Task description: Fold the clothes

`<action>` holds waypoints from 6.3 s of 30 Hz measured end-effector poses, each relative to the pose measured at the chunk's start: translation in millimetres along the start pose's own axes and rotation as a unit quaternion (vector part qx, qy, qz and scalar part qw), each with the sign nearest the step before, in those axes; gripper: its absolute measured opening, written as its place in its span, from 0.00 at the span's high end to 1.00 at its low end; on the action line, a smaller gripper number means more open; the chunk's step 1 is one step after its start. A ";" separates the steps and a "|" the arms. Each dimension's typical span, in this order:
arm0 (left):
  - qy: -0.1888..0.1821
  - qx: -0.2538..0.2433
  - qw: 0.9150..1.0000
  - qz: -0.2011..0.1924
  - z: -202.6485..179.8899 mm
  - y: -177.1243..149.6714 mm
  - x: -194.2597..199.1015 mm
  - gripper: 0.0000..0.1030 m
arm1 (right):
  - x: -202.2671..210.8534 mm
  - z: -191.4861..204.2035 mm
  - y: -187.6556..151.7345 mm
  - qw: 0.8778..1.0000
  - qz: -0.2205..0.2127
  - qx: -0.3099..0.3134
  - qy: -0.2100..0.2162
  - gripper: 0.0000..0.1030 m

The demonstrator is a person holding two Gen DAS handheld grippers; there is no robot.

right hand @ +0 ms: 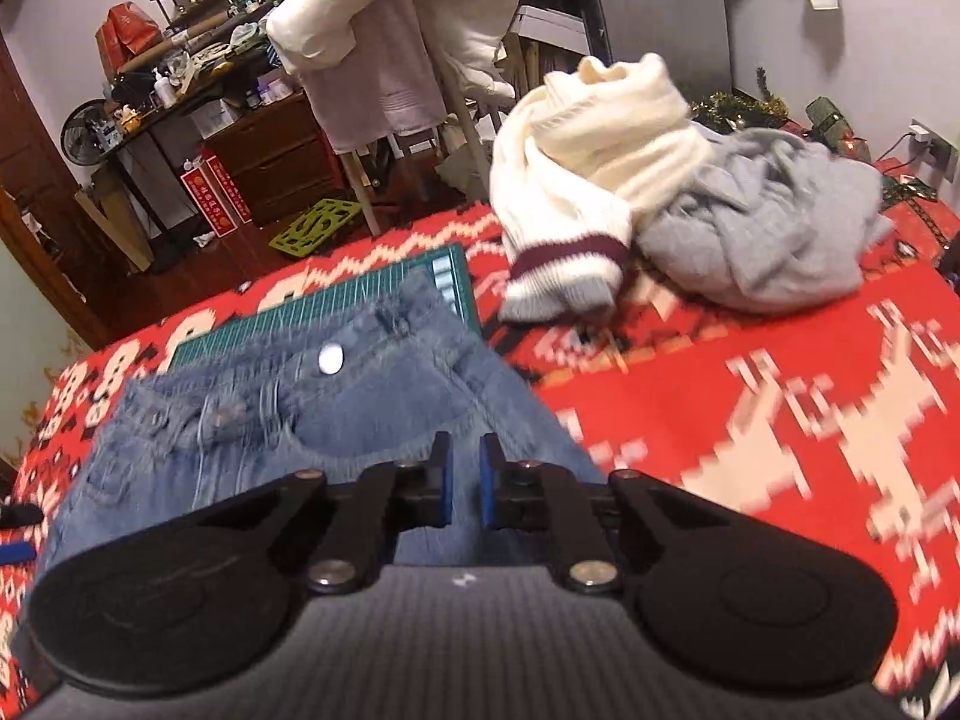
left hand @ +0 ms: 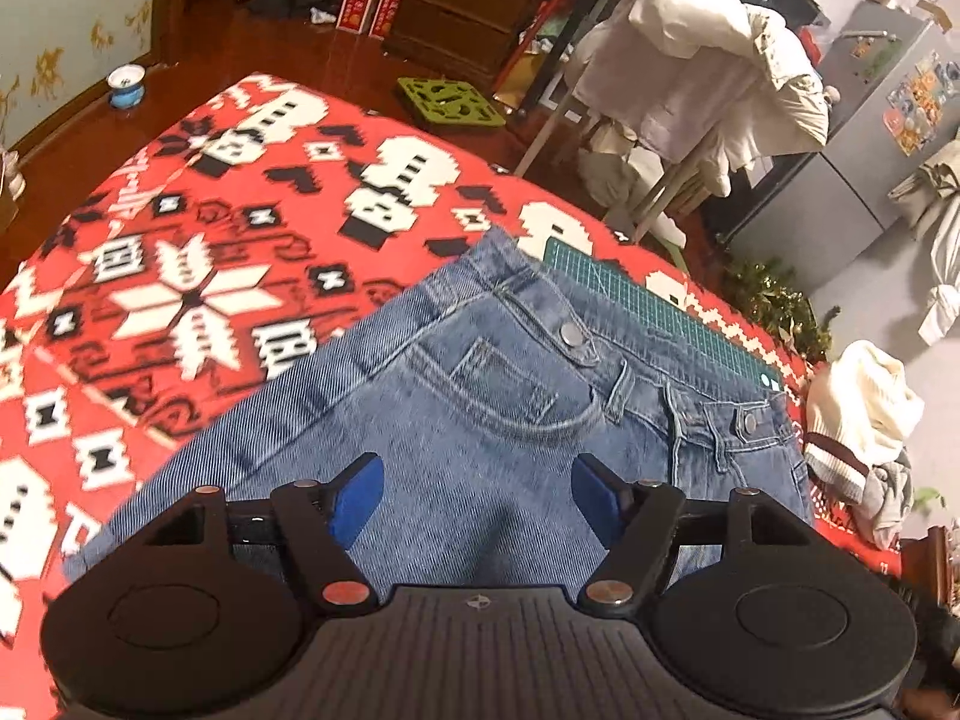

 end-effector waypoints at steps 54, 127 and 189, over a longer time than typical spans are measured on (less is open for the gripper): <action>-0.007 -0.026 1.000 0.012 -2.5 1.2 -14.2 0.31 | -43.2 -24.9 4.3 0.995 0.101 -0.018 -0.004 0.96; 0.073 -0.223 0.972 0.035 -14.1 -85.2 -9.6 0.17 | 38.8 91.3 -76.3 0.982 0.008 0.186 -0.038 0.00; 0.055 -0.063 0.977 0.195 -21.8 -82.1 -25.6 0.68 | 5.4 122.7 -54.4 0.985 0.154 0.029 0.073 0.99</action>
Point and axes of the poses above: each gripper's, at about its wrist camera, not at the fingertips, and x roughly against the way its jaws point, z to its left, y to its top, the point moved 10 cm from there along -x, roughly the way its jaws point, and after that the axes turned 15 degrees about x, right-handed, at the moved point
